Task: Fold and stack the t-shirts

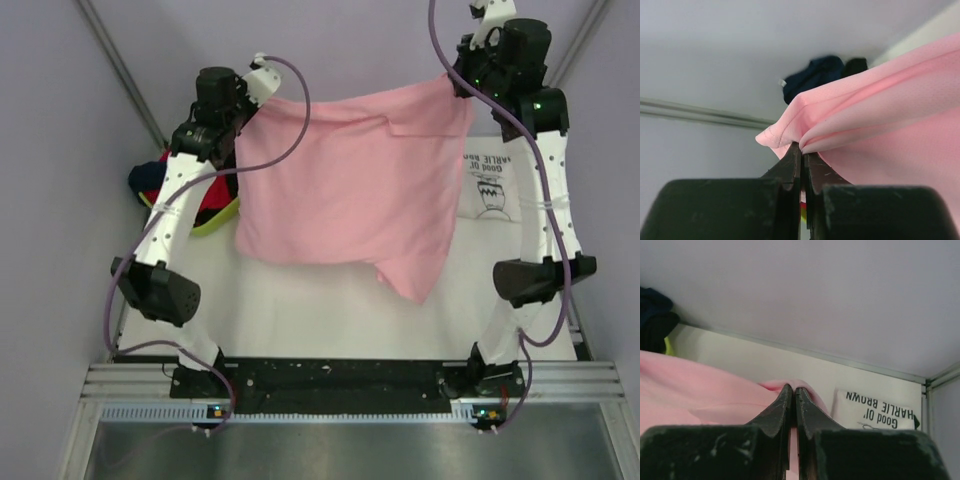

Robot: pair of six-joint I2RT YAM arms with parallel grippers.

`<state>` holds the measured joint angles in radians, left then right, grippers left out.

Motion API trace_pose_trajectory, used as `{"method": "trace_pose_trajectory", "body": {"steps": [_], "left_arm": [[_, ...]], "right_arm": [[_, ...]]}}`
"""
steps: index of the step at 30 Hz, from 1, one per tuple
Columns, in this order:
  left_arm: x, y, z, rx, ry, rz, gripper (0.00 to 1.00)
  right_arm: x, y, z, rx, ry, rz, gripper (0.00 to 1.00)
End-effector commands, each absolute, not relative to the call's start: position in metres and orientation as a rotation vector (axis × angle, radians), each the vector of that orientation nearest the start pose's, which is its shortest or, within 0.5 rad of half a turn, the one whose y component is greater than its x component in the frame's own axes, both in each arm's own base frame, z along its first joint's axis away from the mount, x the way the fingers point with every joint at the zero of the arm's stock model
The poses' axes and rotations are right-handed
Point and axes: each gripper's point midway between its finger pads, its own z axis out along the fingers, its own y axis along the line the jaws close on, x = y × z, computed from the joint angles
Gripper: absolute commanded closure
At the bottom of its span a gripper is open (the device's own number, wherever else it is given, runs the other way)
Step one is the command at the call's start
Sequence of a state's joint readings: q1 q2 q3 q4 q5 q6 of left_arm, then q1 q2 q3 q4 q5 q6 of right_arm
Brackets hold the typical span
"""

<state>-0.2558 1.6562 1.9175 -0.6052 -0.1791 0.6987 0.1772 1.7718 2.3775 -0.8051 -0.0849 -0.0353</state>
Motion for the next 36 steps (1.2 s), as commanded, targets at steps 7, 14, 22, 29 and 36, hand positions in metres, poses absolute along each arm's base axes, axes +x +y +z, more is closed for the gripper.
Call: {"method": "trace_pose_trajectory", "body": {"steps": [7,14,22,29,36], "left_arm": [[0.503,-0.069,0.470,0.622,1.532,0.519,1.00],[0.436,-0.091,0.312,1.001,1.800,0.345,1.00],[0.234,-0.104,0.156,1.744,2.035,-0.276,0.06],[0.254,-0.099,0.127,1.738,2.070,-0.141,0.06],[0.340,-0.109,0.087,1.746,1.933,0.160,0.02]], "right_arm": [[0.418,0.058,0.531,-0.226,1.588,0.075,1.00],[0.340,0.095,0.351,-0.223,1.996,0.426,1.00],[0.255,0.114,0.191,-0.139,2.395,0.684,1.00],[0.251,0.095,0.138,0.020,2.564,0.549,1.00],[0.251,0.081,0.113,0.091,2.658,0.430,1.00]]}}
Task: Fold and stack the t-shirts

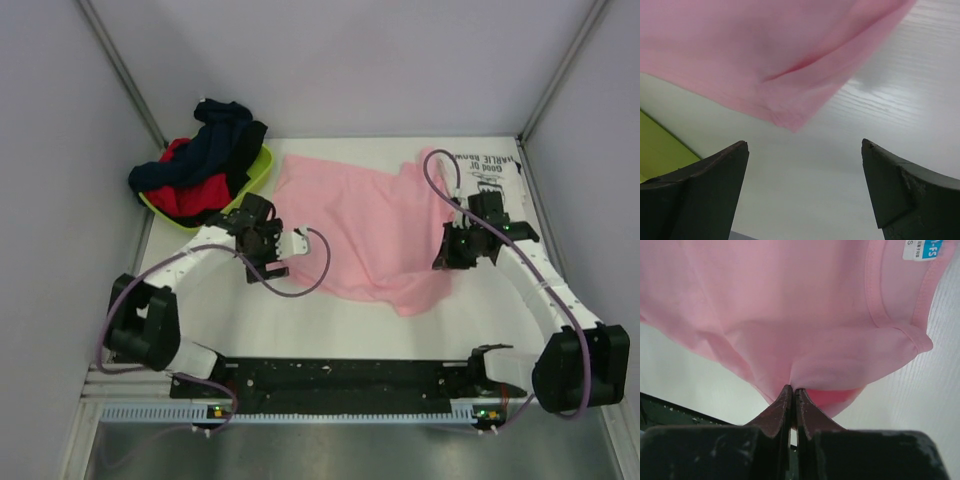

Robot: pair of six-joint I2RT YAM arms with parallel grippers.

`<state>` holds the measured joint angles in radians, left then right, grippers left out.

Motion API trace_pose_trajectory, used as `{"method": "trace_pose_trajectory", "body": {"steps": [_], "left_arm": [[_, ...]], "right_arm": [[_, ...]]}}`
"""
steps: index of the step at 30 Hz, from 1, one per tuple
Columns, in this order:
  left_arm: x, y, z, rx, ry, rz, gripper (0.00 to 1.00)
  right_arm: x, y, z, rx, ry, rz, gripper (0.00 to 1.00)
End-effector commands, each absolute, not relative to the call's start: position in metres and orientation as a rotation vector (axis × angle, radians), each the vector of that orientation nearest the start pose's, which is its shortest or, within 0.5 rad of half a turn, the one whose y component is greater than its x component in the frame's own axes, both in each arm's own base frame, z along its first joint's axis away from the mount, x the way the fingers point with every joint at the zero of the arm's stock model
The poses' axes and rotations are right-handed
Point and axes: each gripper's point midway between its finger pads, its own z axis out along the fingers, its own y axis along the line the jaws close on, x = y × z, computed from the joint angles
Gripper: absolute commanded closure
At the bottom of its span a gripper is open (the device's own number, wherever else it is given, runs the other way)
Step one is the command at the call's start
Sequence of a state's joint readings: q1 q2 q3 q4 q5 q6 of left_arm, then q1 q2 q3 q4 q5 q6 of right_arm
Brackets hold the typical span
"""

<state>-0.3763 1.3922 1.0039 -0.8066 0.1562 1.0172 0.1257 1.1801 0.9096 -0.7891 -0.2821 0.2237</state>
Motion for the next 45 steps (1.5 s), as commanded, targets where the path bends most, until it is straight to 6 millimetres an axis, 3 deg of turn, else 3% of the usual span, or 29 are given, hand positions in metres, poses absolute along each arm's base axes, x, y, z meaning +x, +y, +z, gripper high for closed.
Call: {"method": "trace_pose_trajectory", "body": {"steps": [1,3,6,8,14,17,19,20,22,23,25,28,29,32,35,38,40,42,45], "left_arm": [[0.344,-0.114,0.079,1.766,1.938,0.136,0.02],[0.351,-0.129,0.076,1.768,1.943,0.040,0.04],[0.352,-0.158,0.082,1.762,1.943,-0.180,0.23],[0.342,-0.162,0.076,1.833,1.945,-0.263,0.23],[0.296,-0.123,0.045,2.092,2.021,-0.270,0.24],[0.281,-0.110,0.044,2.116,2.017,-0.245,0.26],[0.273,-0.107,0.043,2.118,2.024,-0.250,0.33],[0.269,-0.105,0.042,2.120,2.034,-0.259,0.37],[0.255,-0.099,0.039,2.150,2.063,-0.286,0.42],[0.249,-0.096,0.038,2.162,2.072,-0.288,0.43],[0.236,-0.087,0.036,2.185,2.091,-0.288,0.45],[0.218,-0.076,0.041,2.216,2.091,-0.292,0.45],[0.211,-0.074,0.045,2.225,2.088,-0.300,0.44],[0.211,-0.079,0.068,2.179,2.015,-0.294,0.42],[0.249,-0.099,0.101,1.982,1.897,-0.202,0.32],[0.286,-0.118,0.114,1.841,1.878,-0.180,0.27],[0.306,-0.119,0.107,1.823,1.881,-0.133,0.22],[0.312,-0.117,0.094,1.873,1.886,-0.127,0.19],[0.314,-0.117,0.079,1.933,1.879,-0.136,0.14]], "right_arm": [[0.250,0.079,0.110,0.094,2.666,0.417,1.00],[0.251,0.077,0.106,0.107,2.673,0.398,1.00],[0.250,0.077,0.103,0.108,2.686,0.400,1.00],[0.250,0.076,0.103,0.112,2.684,0.393,1.00],[0.254,0.069,0.106,0.148,2.668,0.341,1.00],[0.257,0.065,0.102,0.165,2.683,0.299,1.00],[0.262,0.066,0.098,0.176,2.694,0.306,1.00],[0.264,0.067,0.093,0.183,2.705,0.307,0.89],[0.276,0.065,0.090,0.194,2.694,0.284,0.57],[0.284,0.062,0.090,0.199,2.687,0.254,0.48],[0.300,0.054,0.091,0.216,2.684,0.181,0.38],[0.305,0.049,0.111,0.254,2.679,0.138,0.35],[0.299,0.049,0.120,0.261,2.681,0.139,0.29],[0.269,0.047,0.152,0.273,2.673,0.157,0.27],[0.226,0.038,0.167,0.347,2.712,0.110,0.29],[0.183,0.057,0.155,0.403,2.837,0.255,0.36],[0.160,0.065,0.135,0.440,2.923,0.296,0.38],[0.138,0.067,0.113,0.478,3.023,0.302,0.37],[0.133,0.056,0.087,0.541,3.056,0.185,0.36]]}}
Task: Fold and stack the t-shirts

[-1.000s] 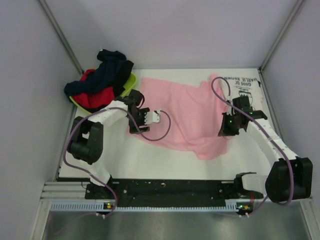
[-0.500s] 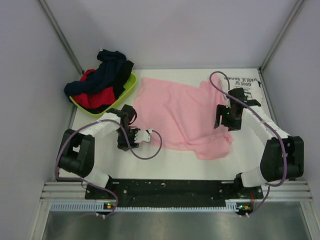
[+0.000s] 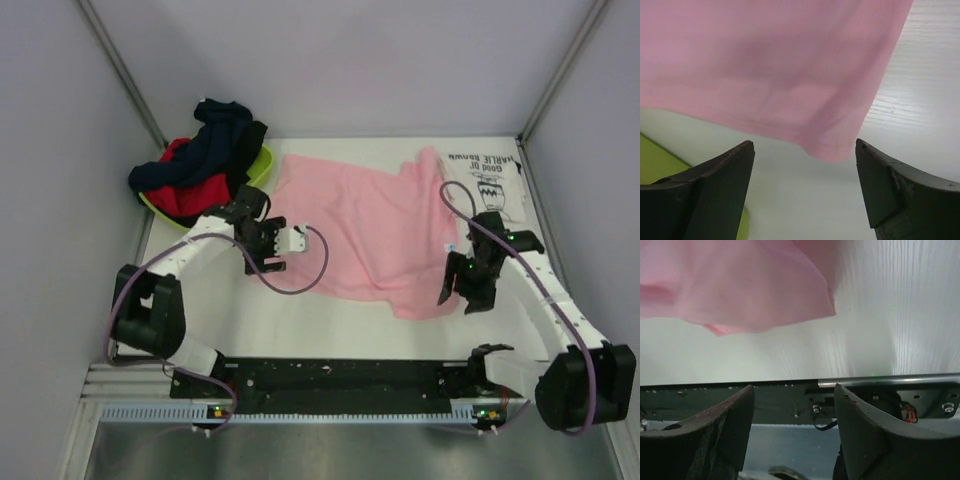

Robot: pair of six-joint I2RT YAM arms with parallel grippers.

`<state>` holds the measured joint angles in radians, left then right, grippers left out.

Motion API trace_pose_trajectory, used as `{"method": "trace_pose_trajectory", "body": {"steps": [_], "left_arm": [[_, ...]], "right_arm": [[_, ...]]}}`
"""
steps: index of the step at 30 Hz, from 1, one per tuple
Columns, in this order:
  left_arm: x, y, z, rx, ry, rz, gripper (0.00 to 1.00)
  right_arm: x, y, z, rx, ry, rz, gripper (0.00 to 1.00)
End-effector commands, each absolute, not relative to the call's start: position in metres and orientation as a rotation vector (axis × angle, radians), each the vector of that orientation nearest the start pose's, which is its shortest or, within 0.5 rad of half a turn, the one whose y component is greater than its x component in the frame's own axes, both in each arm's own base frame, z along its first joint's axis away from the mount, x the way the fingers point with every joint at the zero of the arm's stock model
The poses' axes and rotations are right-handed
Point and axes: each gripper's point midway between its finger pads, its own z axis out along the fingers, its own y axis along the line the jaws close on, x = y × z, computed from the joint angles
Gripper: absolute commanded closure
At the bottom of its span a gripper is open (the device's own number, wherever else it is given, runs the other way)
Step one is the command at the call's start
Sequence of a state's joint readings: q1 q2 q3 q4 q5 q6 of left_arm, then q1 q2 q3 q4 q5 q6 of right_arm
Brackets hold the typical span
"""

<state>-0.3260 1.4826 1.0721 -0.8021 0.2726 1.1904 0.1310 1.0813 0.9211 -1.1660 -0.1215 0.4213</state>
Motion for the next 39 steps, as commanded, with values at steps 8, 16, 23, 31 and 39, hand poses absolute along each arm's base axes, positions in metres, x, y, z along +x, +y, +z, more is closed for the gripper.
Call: {"method": "trace_pose_trajectory", "body": {"steps": [8,16,23,31,39], "left_arm": [[0.299,-0.118,0.049,2.053,1.844,-0.227,0.21],[0.289,-0.115,0.038,2.064,1.886,-0.298,0.54],[0.287,-0.103,0.048,1.945,1.998,-0.296,1.00],[0.251,-0.088,0.068,1.866,2.095,-0.312,1.00],[0.160,-0.075,0.094,1.840,2.258,-0.510,1.00]], "right_arm": [[0.189,0.042,0.049,0.603,2.892,0.048,0.29],[0.209,0.060,0.016,0.583,2.910,0.166,0.54],[0.203,0.061,0.026,0.580,2.858,0.205,1.00],[0.181,0.082,0.086,0.567,2.814,0.413,1.00],[0.104,0.110,0.149,0.402,2.917,0.577,1.00]]}}
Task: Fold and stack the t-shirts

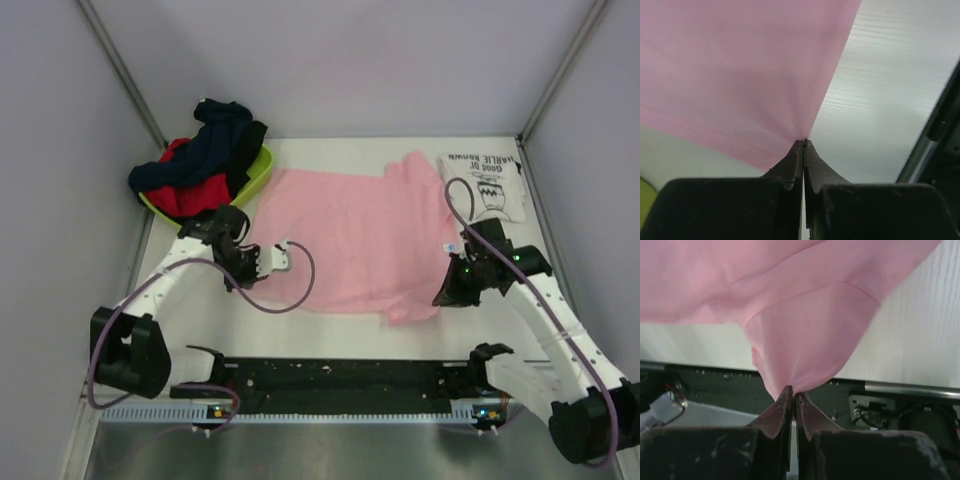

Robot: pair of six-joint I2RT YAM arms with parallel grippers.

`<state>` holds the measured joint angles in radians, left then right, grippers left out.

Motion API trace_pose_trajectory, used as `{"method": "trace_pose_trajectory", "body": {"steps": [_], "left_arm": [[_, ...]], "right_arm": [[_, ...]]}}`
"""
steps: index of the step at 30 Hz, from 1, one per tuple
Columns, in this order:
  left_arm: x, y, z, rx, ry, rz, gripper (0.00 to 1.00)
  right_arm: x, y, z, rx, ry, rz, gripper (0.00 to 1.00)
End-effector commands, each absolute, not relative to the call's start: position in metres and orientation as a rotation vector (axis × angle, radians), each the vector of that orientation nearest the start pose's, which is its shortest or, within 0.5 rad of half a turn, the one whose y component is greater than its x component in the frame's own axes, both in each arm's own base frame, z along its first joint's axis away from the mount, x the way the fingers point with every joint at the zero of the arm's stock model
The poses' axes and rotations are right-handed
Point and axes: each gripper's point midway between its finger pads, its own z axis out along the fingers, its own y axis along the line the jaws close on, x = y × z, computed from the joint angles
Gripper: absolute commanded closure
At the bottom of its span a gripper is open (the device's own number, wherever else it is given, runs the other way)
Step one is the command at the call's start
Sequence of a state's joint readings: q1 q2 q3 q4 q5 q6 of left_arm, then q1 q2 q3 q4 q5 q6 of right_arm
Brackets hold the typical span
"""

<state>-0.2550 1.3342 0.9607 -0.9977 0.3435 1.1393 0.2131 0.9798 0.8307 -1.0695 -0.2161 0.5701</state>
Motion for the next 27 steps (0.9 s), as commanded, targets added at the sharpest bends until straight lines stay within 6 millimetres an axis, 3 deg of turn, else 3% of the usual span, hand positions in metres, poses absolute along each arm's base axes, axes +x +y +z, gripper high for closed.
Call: {"method": "trace_pose_trajectory", "body": {"steps": [1,3,6,11,13,15,17,21,23,27], "left_arm": [[0.149,-0.072,0.097,1.841,2.285,-0.527,1.00],[0.135,-0.067,0.107,1.818,2.333,-0.534,1.00],[0.125,-0.062,0.118,1.786,2.367,-0.527,1.00],[0.127,-0.056,0.103,1.786,2.403,-0.482,1.00],[0.137,-0.054,0.099,1.753,2.413,-0.427,1.00],[0.168,-0.058,0.104,1.650,2.382,-0.321,1.00],[0.206,-0.064,0.113,1.529,2.338,-0.217,1.00],[0.274,-0.073,0.126,1.352,2.268,-0.084,1.00],[0.291,-0.077,0.121,1.329,2.283,-0.085,1.00],[0.316,-0.078,0.092,1.344,2.355,-0.079,1.00]], "right_arm": [[0.093,0.114,0.154,0.383,2.922,0.611,1.00],[0.073,0.116,0.163,0.371,2.934,0.652,1.00],[0.053,0.102,0.167,0.363,2.963,0.577,1.00],[0.034,0.096,0.147,0.358,3.058,0.538,1.00],[0.041,0.093,0.142,0.345,3.050,0.489,1.00],[0.064,0.091,0.146,0.316,2.985,0.438,1.00],[0.103,0.095,0.149,0.255,2.889,0.396,1.00],[0.171,0.076,0.121,0.223,2.867,0.181,1.00],[0.207,0.067,0.101,0.255,2.871,0.145,1.00],[0.267,0.051,0.092,0.189,2.819,-0.014,1.00]]}}
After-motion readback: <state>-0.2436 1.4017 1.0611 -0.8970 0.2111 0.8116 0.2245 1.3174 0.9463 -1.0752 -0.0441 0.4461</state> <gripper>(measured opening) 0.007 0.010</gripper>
